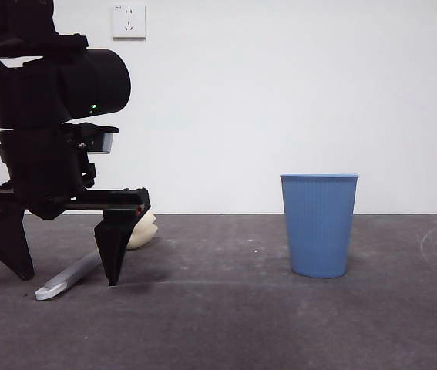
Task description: Pick up the cup brush,pick up the cup,insert the brush into the cup,clean the cup,put the cup brush back,put the cup back to the fixed position on the table
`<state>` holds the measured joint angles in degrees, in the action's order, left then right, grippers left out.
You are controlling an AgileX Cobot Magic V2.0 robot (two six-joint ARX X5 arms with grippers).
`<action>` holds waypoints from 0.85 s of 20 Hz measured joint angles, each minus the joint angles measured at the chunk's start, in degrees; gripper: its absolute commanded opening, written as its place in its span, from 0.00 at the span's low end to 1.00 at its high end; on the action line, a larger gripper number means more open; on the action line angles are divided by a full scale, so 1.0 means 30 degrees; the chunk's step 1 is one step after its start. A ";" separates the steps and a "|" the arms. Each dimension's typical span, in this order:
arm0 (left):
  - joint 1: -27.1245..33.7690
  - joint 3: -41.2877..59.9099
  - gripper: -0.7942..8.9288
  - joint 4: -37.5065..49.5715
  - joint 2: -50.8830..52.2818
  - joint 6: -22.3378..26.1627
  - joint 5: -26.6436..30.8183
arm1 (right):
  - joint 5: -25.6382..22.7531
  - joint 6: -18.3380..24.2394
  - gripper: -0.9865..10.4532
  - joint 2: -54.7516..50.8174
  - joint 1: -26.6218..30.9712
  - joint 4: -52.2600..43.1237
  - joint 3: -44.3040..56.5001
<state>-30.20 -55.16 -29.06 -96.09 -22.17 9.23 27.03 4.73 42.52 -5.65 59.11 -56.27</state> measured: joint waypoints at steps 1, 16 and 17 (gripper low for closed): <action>0.0000 -0.0015 0.40 -0.0073 0.0000 0.0000 -0.0146 | 0.0000 0.0000 0.61 0.0000 0.0000 0.0000 0.0000; 0.0007 -0.0175 0.14 -0.0721 0.0036 -0.0124 -0.1326 | 0.0000 0.0000 0.61 0.0000 0.0000 -0.0146 0.0000; 0.0007 -0.0175 0.14 -0.0772 0.0066 -0.0124 -0.1362 | 0.0000 -0.0007 0.61 0.0000 0.0000 -0.0138 0.0000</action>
<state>-30.17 -55.68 -31.38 -95.90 -22.55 5.15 27.03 4.71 42.52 -5.65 58.70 -56.27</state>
